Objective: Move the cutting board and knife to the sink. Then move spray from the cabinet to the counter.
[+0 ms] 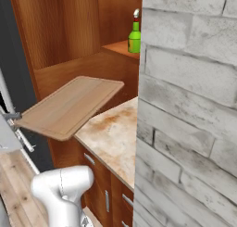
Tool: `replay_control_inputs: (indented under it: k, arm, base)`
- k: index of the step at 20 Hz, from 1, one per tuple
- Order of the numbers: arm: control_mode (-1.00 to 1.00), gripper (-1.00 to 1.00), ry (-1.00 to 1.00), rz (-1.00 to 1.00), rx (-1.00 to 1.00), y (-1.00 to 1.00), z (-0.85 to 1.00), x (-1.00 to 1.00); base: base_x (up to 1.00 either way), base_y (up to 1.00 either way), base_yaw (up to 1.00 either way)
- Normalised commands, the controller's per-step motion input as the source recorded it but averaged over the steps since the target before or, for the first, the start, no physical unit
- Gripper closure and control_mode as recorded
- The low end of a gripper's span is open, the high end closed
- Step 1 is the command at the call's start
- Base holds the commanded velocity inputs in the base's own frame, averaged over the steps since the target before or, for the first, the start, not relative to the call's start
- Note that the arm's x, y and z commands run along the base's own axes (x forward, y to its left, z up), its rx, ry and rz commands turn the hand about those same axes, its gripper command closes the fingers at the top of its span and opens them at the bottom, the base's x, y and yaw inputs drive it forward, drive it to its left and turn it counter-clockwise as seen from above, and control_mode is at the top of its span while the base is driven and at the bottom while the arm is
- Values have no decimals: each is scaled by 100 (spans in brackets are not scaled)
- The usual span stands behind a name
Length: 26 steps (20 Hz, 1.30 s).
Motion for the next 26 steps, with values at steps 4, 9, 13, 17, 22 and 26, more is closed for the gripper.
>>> replay_control_inputs:
  k: [4,9,13,17,22,26]
  arm:
    - [-100,100,0,7,-2,16,0,-38]
    - [100,100,0,3,0,13,0,-21]
    - [100,100,0,0,0,0,0,0]
    - [100,100,0,0,0,0,0,0]
    - [100,100,0,0,0,0,0,0]
    - [100,100,0,0,0,0,0,0]
  base:
    - [0,0,0]
    - [-60,5,1]
    - [-100,7,4]
    - [-100,12,26]
    - [-71,32,65]
    - [0,18,99]
